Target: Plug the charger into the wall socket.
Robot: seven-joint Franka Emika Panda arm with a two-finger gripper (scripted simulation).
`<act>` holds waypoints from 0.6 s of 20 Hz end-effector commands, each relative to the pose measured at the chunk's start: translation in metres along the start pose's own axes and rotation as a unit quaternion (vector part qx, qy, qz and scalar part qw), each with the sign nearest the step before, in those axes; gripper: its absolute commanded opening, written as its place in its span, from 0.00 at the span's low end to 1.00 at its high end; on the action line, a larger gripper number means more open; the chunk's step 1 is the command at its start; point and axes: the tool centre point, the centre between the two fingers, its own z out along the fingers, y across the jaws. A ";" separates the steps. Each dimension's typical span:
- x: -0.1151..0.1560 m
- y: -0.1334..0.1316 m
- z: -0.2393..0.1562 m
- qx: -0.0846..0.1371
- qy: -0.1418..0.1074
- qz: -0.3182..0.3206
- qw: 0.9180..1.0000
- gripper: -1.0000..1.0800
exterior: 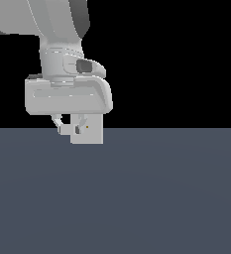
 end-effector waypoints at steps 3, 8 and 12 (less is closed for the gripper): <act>0.009 -0.001 -0.004 -0.003 0.000 0.013 1.000 0.00; 0.010 0.000 -0.004 -0.004 -0.001 0.014 1.000 0.00; 0.010 0.000 -0.004 -0.004 -0.001 0.014 1.000 0.00</act>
